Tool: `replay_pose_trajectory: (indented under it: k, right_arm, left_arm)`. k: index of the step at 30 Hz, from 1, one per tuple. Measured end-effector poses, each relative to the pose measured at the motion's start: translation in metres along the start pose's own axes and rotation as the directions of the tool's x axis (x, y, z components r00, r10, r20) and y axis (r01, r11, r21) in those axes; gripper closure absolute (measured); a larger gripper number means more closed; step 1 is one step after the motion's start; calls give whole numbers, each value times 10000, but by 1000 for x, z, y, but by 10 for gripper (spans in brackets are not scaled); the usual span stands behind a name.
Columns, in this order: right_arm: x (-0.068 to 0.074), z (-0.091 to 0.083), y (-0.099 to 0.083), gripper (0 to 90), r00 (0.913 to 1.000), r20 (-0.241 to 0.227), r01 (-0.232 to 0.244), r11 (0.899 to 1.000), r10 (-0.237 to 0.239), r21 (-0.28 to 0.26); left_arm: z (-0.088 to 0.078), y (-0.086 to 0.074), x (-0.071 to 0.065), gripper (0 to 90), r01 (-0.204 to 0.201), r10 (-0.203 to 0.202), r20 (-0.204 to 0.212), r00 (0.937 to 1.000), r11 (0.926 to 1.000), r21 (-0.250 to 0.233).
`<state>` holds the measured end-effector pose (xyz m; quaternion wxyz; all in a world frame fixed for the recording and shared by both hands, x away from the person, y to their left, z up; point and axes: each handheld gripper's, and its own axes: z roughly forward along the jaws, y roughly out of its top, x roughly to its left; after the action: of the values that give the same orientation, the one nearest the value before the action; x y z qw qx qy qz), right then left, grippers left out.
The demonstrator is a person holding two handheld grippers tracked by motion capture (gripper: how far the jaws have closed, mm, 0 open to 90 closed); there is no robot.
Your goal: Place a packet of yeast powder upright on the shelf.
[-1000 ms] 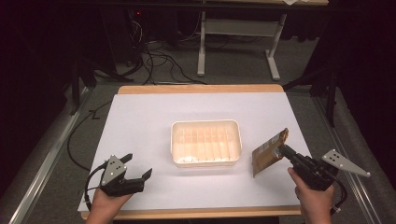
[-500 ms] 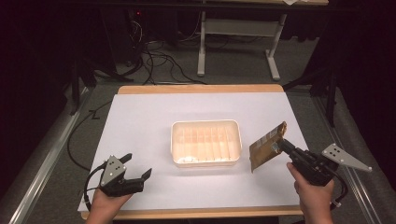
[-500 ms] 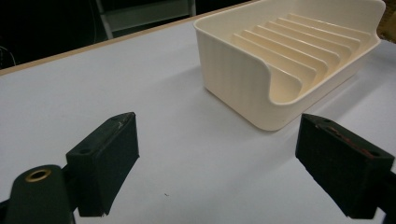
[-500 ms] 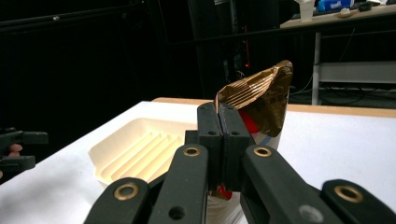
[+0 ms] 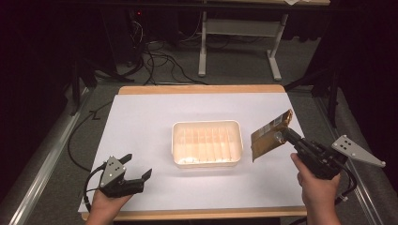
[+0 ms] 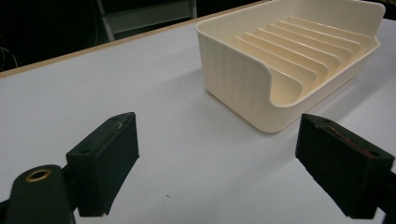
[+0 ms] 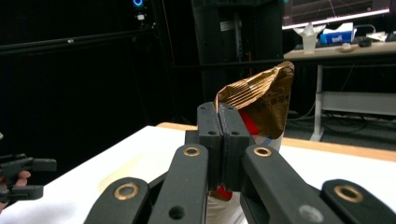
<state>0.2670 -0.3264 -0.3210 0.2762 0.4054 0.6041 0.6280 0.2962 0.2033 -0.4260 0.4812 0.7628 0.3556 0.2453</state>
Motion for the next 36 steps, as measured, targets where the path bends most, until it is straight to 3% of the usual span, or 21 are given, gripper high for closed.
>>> replay_pose_trajectory:
  k: [17, 36]
  right_arm:
    - [27, 22, 19, 900, 9973, -617, 387, 9989, -403, -273]
    - [55, 60, 13, 900, 9905, -1260, 565, 9984, -553, 60]
  left_arm:
    - [-1, 0, 0, 137, 3, -3, -2, 10000, 10000, -36]
    - [-2, 1, 0, 137, -40, 40, 8, 10000, 9999, -111]
